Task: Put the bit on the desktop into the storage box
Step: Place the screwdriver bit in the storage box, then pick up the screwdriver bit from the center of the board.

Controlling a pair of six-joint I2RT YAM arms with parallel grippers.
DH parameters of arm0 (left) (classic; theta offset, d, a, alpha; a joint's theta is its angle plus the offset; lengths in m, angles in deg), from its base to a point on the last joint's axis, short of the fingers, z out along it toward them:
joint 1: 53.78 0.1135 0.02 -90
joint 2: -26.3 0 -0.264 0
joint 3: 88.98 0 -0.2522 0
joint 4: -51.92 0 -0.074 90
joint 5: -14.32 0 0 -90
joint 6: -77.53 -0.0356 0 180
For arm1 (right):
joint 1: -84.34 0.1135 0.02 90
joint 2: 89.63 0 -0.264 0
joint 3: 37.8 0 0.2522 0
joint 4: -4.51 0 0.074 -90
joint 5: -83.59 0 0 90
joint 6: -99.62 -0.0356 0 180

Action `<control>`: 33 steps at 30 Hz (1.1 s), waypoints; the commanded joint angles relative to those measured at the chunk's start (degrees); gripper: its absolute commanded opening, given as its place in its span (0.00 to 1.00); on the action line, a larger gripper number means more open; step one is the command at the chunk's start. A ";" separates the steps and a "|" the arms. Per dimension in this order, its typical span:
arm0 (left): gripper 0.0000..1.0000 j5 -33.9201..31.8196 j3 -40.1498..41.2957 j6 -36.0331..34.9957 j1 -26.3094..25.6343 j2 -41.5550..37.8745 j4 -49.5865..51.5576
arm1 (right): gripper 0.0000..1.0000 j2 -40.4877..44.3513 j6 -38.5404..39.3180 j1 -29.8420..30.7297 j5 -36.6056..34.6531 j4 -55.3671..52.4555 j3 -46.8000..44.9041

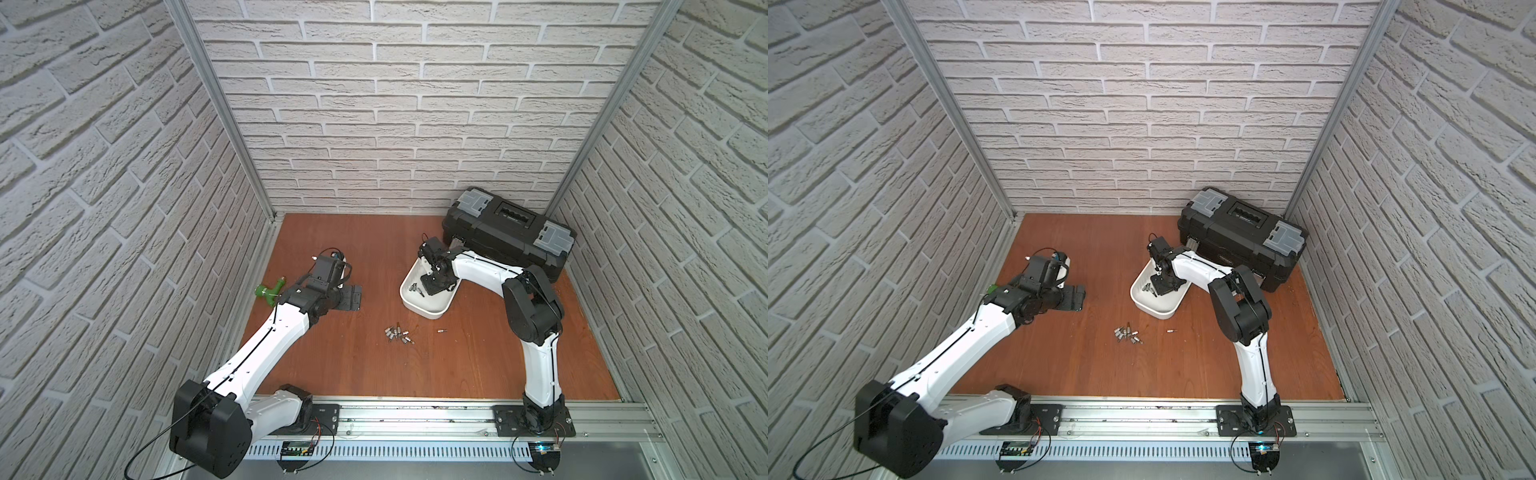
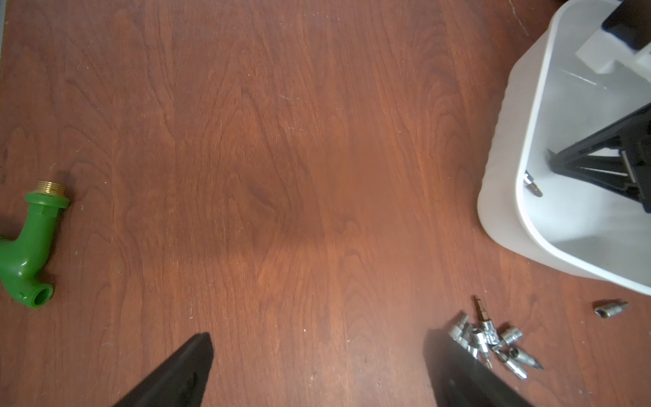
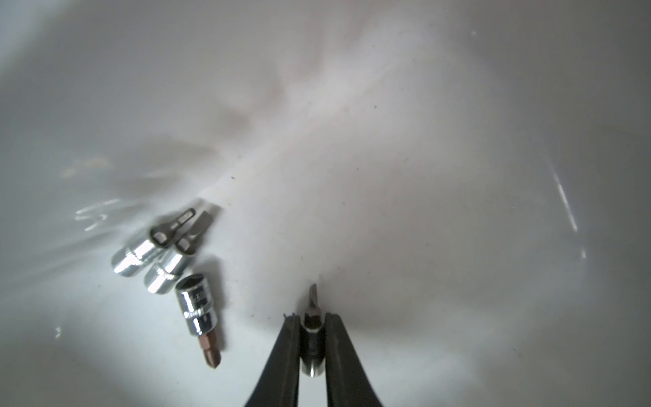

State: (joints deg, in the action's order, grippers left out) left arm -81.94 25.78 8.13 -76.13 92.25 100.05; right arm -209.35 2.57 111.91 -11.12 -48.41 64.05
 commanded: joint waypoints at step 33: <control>0.98 -0.64 -8.43 -0.58 -11.06 5.33 8.74 | 0.55 28.27 -2.27 -0.51 -3.96 -3.60 -8.93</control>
State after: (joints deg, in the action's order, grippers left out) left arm -82.42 19.11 8.13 -85.97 96.54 106.63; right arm -185.17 1.72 111.85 -13.48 -51.71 57.65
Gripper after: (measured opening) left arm 0.983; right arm 0.540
